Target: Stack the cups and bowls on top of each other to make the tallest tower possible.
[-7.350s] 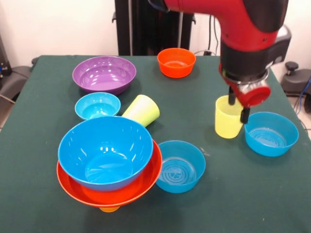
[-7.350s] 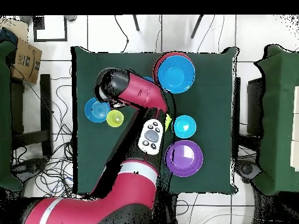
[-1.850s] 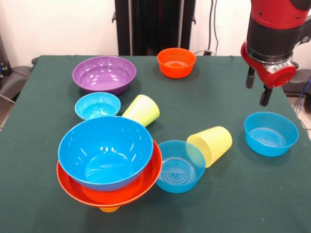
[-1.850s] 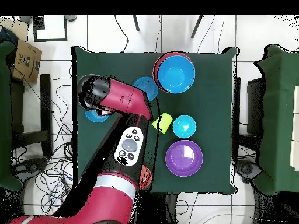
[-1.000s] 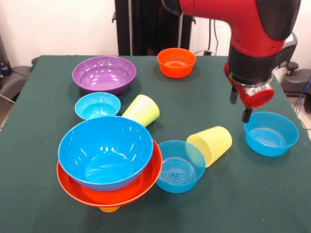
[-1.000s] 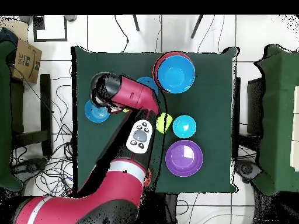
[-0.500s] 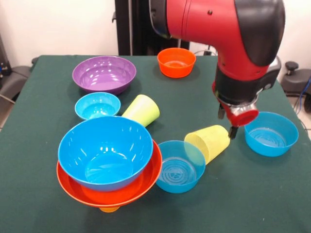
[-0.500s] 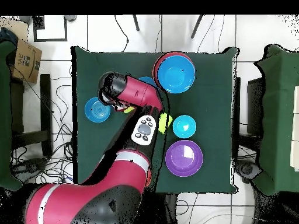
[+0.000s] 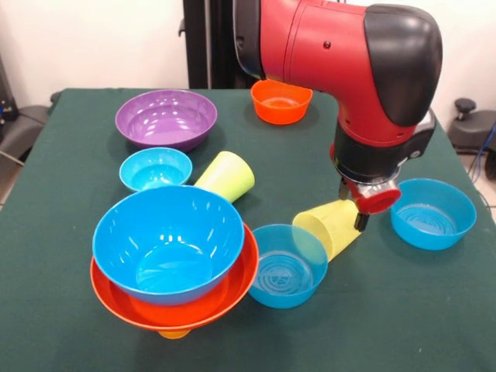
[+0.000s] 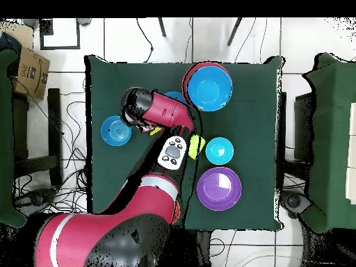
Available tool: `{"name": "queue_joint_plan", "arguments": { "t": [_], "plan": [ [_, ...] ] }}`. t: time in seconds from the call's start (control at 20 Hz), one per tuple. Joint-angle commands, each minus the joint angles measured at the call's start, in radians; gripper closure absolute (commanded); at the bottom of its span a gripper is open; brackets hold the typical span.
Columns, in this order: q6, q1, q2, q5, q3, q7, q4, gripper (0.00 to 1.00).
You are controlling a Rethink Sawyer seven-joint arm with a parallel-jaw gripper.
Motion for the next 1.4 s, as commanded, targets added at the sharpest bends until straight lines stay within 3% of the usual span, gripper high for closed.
{"name": "queue_joint_plan", "arguments": {
  "t": [0.05,0.85,1.4],
  "plan": [
    [-0.075,-0.029,0.01,-0.074,0.064,0.001,-0.029,0.0],
    [-0.089,-0.045,0.031,-0.081,0.04,0.001,-0.051,0.0],
    [-0.026,-0.04,-0.006,-0.098,0.066,-0.062,-0.032,0.0]
  ]
}}
